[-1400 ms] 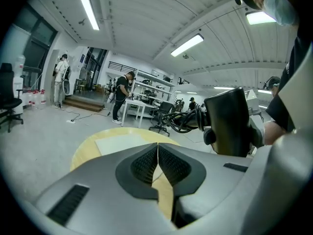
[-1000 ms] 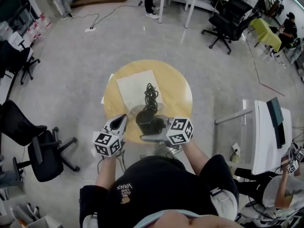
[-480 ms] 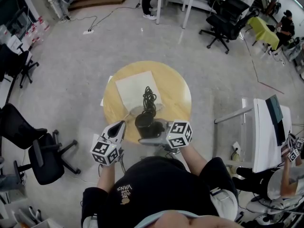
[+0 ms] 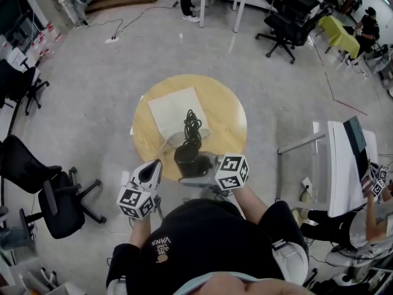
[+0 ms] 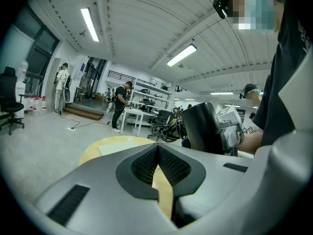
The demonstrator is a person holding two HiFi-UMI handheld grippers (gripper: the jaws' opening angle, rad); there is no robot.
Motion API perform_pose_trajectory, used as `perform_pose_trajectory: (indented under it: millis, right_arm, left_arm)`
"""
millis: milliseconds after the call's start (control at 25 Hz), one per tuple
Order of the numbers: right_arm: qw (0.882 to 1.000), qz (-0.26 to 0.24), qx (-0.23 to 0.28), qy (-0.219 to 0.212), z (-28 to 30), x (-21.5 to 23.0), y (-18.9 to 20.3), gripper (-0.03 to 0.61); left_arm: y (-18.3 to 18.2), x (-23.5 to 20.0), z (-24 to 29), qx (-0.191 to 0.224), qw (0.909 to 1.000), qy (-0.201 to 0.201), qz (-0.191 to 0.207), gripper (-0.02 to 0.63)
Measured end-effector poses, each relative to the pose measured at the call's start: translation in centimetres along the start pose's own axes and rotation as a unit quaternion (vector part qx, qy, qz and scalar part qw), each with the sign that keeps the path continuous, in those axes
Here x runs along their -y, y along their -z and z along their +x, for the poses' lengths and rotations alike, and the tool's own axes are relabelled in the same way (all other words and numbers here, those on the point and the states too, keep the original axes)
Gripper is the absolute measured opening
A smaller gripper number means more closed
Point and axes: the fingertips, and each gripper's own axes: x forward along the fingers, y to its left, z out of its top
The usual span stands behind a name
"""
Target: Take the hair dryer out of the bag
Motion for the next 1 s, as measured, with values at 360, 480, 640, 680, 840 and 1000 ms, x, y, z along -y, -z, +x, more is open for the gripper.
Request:
perform_pose_trajectory:
  millis: [360, 480, 640, 680, 840, 1000]
  right_arm:
    - [1.000, -0.001, -0.005, -0.004, 0.6, -0.6, 1.1, 0.351]
    - [1.000, 0.000, -0.005, -0.004, 0.5, -0.7, 1.2, 0.351]
    - [1.000, 0.000, -0.006, -0.003, 0.5, -0.7, 1.2, 0.351]
    - [1.000, 0.000, -0.007, -0.003, 0.5, -0.7, 1.2, 0.351]
    - [1.000, 0.001, -0.009, -0.003, 0.5, -0.6, 1.4, 0.351]
    - [1.000, 0.002, -0.012, -0.002, 0.6, -0.6, 1.4, 0.351]
  left_arm:
    - [1.2, 0.7, -1.1, 0.004, 0.9997, -0.001, -0.024, 0.011]
    - [1.4, 1.0, -1.4, 0.003, 0.9996, -0.002, -0.026, 0.012]
    - [1.4, 1.0, -1.6, 0.004, 0.9996, -0.003, -0.029, 0.012]
    - [1.4, 0.9, -1.6, 0.004, 0.9996, -0.003, -0.029, 0.011]
    - [1.1, 0.8, -1.5, 0.006, 0.9996, -0.002, -0.026, 0.012]
    - [1.1, 0.8, -1.4, 0.003, 0.9997, 0.003, -0.023, 0.012]
